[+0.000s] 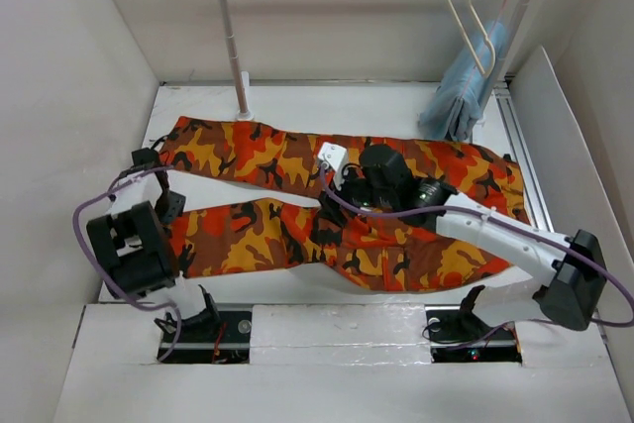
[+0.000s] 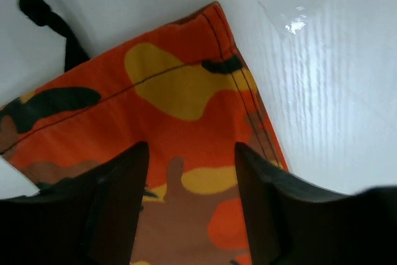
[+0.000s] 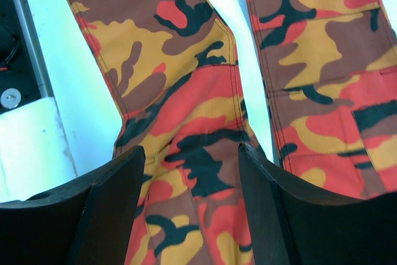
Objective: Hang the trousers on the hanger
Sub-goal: Flatten out the trousers at the center of the board.
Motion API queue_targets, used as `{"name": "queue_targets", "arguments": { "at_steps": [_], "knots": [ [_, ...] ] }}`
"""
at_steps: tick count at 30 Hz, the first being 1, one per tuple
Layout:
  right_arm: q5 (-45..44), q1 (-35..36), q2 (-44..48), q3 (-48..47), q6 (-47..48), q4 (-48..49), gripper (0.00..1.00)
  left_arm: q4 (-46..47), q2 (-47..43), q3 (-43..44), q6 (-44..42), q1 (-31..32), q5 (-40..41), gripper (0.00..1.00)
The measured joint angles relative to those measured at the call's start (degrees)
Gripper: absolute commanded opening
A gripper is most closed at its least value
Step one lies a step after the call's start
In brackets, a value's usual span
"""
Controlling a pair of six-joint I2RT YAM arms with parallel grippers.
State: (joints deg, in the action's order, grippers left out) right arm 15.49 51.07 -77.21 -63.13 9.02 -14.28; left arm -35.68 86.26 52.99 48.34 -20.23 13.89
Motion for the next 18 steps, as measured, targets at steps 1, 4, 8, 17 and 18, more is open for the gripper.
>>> {"name": "queue_targets", "arguments": {
  "at_steps": [1, 4, 8, 17, 18],
  "knots": [
    [-0.26, 0.00, 0.94, 0.13, 0.00, -0.70, 0.67, 0.59, 2.10, 0.09, 0.17, -0.17, 0.22, 0.41],
    [-1.09, -0.31, 3.63, 0.20, 0.00, -2.05, 0.68, 2.69, 7.43, 1.92, 0.63, -0.11, 0.68, 0.11],
    [-1.73, -1.73, 7.19, 0.20, -0.09, -3.82, 0.68, 2.54, 11.78, 6.25, -0.17, 0.13, 1.55, 0.00],
    [-3.89, -5.95, 11.65, 0.20, -1.09, -9.42, 0.68, 2.25, 24.61, 23.93, -3.15, 0.00, 1.68, 0.00],
    [-3.98, -6.08, 11.85, 0.20, -1.16, -9.90, 0.68, 2.99, 26.12, 26.21, -3.39, 0.39, 1.40, 0.00]
  ]
}}
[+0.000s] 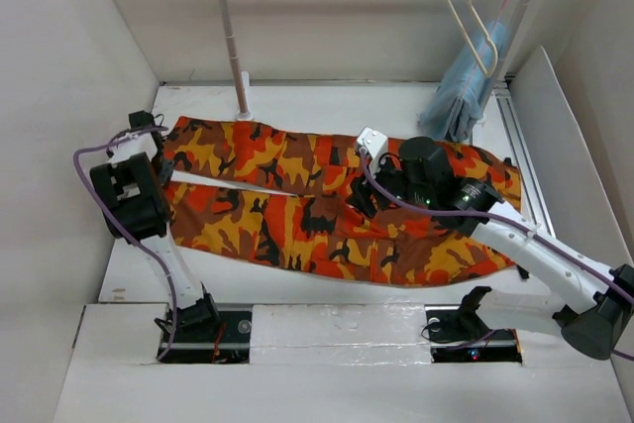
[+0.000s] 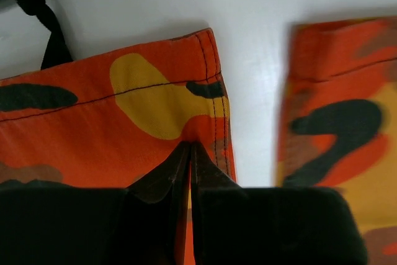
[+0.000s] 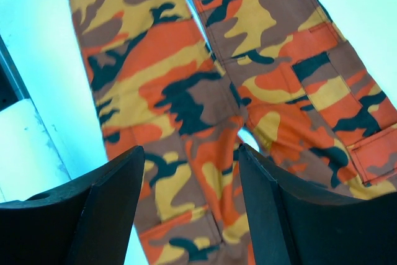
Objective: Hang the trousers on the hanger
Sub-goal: Flatten out the trousers at the center of the board, then fold the trousers at the center of the board.
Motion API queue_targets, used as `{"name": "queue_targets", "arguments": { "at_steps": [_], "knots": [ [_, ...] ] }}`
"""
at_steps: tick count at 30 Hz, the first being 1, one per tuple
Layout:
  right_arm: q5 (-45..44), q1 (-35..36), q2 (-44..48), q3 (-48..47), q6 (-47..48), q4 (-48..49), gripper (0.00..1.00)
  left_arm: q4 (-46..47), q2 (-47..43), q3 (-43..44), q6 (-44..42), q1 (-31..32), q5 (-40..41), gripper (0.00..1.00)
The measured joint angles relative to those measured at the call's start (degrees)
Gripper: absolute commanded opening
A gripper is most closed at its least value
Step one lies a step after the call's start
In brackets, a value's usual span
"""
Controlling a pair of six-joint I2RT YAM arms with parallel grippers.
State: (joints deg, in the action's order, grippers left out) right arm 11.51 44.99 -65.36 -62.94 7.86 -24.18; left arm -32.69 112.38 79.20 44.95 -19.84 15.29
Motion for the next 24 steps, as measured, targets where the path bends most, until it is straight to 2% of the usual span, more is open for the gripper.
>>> {"name": "queue_targets", "arguments": {
  "at_steps": [4, 9, 12, 13, 14, 16, 17, 19, 22, 24],
  "knots": [
    [-0.13, -0.07, 0.11, 0.00, -0.17, -1.27, 0.68, 1.99, 1.88, 5.42, -1.33, 1.18, -1.36, 0.00],
    [0.57, -0.07, 0.11, 0.00, -0.13, -1.40, 0.68, 3.13, -1.86, 5.70, -3.37, 2.14, -2.99, 0.00],
    [1.77, -0.07, 0.11, 0.00, 0.31, -1.40, 0.69, 1.99, -4.63, 5.70, -5.25, 2.08, -3.23, 0.22],
    [2.32, -0.09, 0.11, 0.00, 0.46, -1.40, 0.69, 1.79, -5.68, 5.38, -5.60, 2.08, -3.13, 0.33],
    [2.86, -0.09, 0.11, 0.00, 0.72, -1.38, 0.69, 1.95, -7.17, 4.39, -6.08, 2.08, -2.82, 0.60],
    [4.00, -0.09, 0.11, 0.00, 1.22, -1.36, 0.69, 2.25, -11.58, 0.52, -6.84, 1.73, -2.78, 0.75],
    [4.55, -0.07, 0.15, 0.07, 1.42, -1.31, 0.69, 1.95, -13.97, -1.79, -6.99, 1.31, -2.69, 0.87],
    [5.64, -0.07, 0.44, 0.39, 1.68, -1.11, 0.69, 1.90, -19.17, -6.38, -7.19, -0.57, -2.62, 0.85],
    [6.99, 0.00, 1.97, 1.99, 2.01, -1.11, 0.67, 1.33, -23.52, -10.29, -7.19, -3.78, -1.25, 0.71],
    [7.54, 0.11, 3.06, 2.97, 2.27, -1.22, 0.47, 1.07, -24.92, -12.17, -6.54, -5.53, 0.61, 0.68]
  ]
}}
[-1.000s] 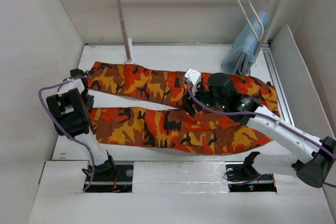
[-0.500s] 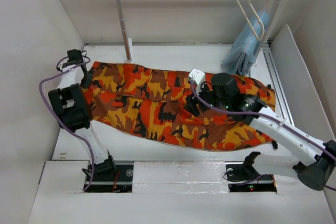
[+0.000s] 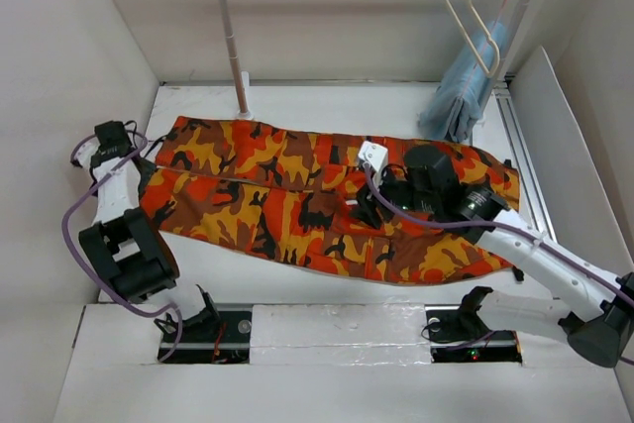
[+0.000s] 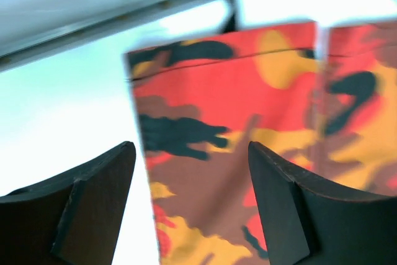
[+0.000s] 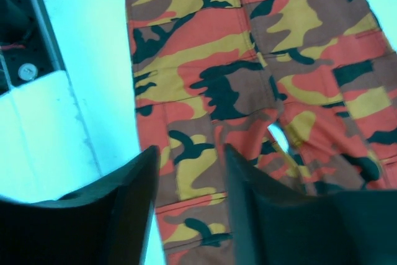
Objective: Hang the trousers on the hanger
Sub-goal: Fold the trousers at the center of the board.
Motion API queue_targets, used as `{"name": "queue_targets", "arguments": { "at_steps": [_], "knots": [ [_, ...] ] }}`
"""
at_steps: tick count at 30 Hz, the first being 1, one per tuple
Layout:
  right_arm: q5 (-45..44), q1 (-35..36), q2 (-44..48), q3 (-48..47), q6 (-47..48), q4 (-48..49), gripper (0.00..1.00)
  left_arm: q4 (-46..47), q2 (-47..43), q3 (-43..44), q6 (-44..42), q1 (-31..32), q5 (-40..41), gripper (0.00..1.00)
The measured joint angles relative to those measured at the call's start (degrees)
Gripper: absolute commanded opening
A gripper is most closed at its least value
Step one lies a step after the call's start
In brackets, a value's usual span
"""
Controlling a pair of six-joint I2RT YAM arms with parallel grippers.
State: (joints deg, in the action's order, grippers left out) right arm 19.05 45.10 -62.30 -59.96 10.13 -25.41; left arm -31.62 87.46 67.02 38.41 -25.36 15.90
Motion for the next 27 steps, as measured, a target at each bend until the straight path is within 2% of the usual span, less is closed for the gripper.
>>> {"name": "queue_targets", "arguments": {
  "at_steps": [1, 2, 3, 7, 11, 14, 17, 18, 19, 20, 21, 22, 25, 26, 27],
  "knots": [
    [0.17, 0.02, 0.44, 0.31, 0.15, -0.11, 0.30, 0.09, -0.42, -1.25, 0.48, -0.48, 0.79, 0.68],
    [0.33, 0.04, 0.92, 0.72, 0.26, -0.04, 0.06, 0.17, -0.83, -2.78, 0.94, -0.94, 1.36, 0.68],
    [0.37, 0.04, 1.53, 1.27, 0.00, -0.07, 0.01, 0.13, -1.05, -4.42, 1.38, -1.62, 1.49, 0.69],
    [0.39, 0.04, 4.22, 4.04, -1.05, -0.17, 0.00, 2.08, -1.03, -11.06, 1.95, -7.34, -1.51, 0.64],
    [-0.22, 0.04, 7.45, 7.02, -2.73, -1.05, 0.09, 3.37, 1.97, -12.35, 1.95, -12.22, -2.56, 0.59],
    [-1.31, 0.09, 9.73, 8.52, -4.24, -1.75, 0.17, 5.22, 5.01, -12.13, 2.19, -12.24, -3.52, 0.51],
    [-2.67, 0.09, 11.96, 9.49, -5.88, -2.95, 0.19, 6.54, 6.88, -12.04, 2.45, -11.76, -4.42, 0.45],
    [-3.06, 0.09, 12.70, 9.77, -6.49, -3.30, 0.19, 6.84, 7.02, -11.87, 2.62, -11.76, -4.90, 0.40],
    [-3.26, 0.09, 13.03, 9.90, -6.69, -3.39, 0.20, 7.45, 7.15, -11.78, 2.75, -11.82, -5.22, 0.26],
    [-3.76, 0.09, 13.97, 10.23, -7.45, -3.93, 0.20, 7.82, 7.34, -11.61, 2.84, -11.82, -5.40, 0.26],
    [-4.17, 0.11, 14.49, 10.34, -7.87, -4.35, 0.21, 8.57, 7.69, -11.50, 2.86, -11.82, -5.88, 0.11],
    [-4.74, 0.13, 15.06, 10.54, -8.55, -4.72, 0.22, 9.03, 8.04, -11.19, 3.21, -11.80, -6.03, 0.00],
    [-7.72, 0.24, 17.09, 11.26, -10.51, -6.95, 0.35, 10.86, 8.76, -10.86, 3.15, -11.80, -7.45, 0.00],
    [-9.09, 0.11, 17.84, 11.45, -11.43, -8.07, 0.44, 11.28, 8.79, -10.86, 3.19, -11.82, -7.93, 0.00],
    [-10.40, -0.37, 18.62, 11.85, -12.50, -8.96, 0.48, 11.69, 8.79, -10.86, 3.19, -11.85, -8.55, 0.00]
  ]
}}
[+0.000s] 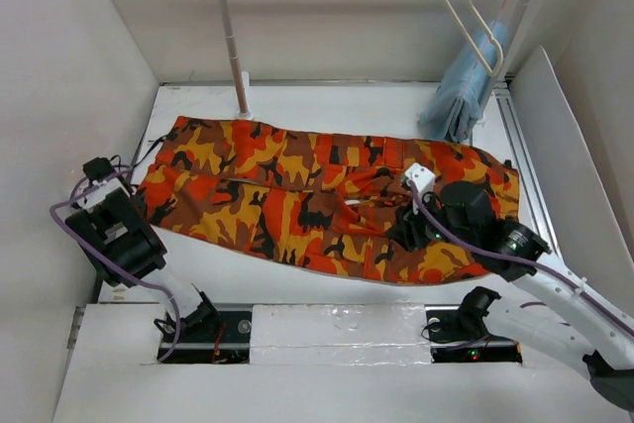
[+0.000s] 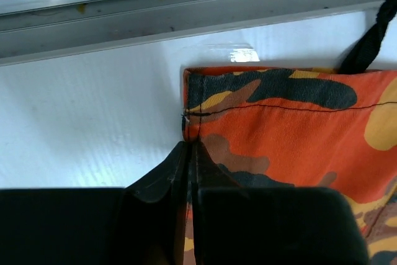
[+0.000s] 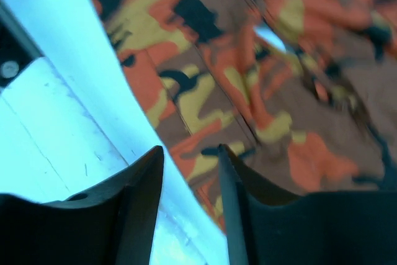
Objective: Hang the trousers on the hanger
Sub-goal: Fold the trousers at the center of the board.
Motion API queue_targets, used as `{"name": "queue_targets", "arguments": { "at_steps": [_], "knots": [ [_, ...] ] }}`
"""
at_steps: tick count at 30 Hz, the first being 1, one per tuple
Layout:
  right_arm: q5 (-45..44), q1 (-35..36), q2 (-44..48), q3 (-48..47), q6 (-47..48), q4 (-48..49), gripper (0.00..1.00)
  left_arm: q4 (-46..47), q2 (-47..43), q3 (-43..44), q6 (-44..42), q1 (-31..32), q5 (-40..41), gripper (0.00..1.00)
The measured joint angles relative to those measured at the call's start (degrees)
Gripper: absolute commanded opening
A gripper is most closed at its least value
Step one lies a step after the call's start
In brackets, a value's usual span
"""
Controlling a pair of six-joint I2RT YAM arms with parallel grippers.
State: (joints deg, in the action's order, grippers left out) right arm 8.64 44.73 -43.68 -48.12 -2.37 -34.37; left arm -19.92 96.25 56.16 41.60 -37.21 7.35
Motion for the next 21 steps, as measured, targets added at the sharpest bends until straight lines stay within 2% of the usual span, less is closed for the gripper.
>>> {"name": "queue_targets", "arguments": {
  "at_steps": [2, 5, 8, 12, 14, 17, 21],
  "knots": [
    [-3.06, -1.70, 1.18, 0.76, -2.69, -2.64, 0.56, 1.07, -0.46, -0.48, 0.00, 0.46, -1.36, 0.00],
    [-7.41, -7.41, 1.33, 2.27, -7.76, -7.87, 0.61, 2.25, -3.93, -3.30, 0.50, 2.05, -2.99, 0.00],
    [-9.99, -15.28, 1.22, 5.29, -12.50, -11.67, 0.60, 2.36, -13.14, -6.14, 1.40, 5.46, -4.68, 0.00],
    [-10.73, -25.18, 3.87, 9.92, -18.16, -15.89, 0.61, 3.23, -31.47, -7.76, 2.93, 9.66, -6.32, 0.00],
    [-10.84, -30.56, 5.25, 10.91, -20.52, -17.94, 0.60, 3.43, -36.24, -8.26, 3.50, 10.93, -6.16, 0.00],
    [-12.44, -37.92, 5.01, 10.99, -23.63, -19.98, 0.59, 2.71, -41.22, -9.03, 4.92, 13.94, -6.71, 0.00],
    [-15.13, -44.11, -0.52, 9.33, -28.57, -23.56, 0.57, 0.70, -41.42, -8.57, 6.67, 19.06, -7.82, 0.00]
  ]
}}
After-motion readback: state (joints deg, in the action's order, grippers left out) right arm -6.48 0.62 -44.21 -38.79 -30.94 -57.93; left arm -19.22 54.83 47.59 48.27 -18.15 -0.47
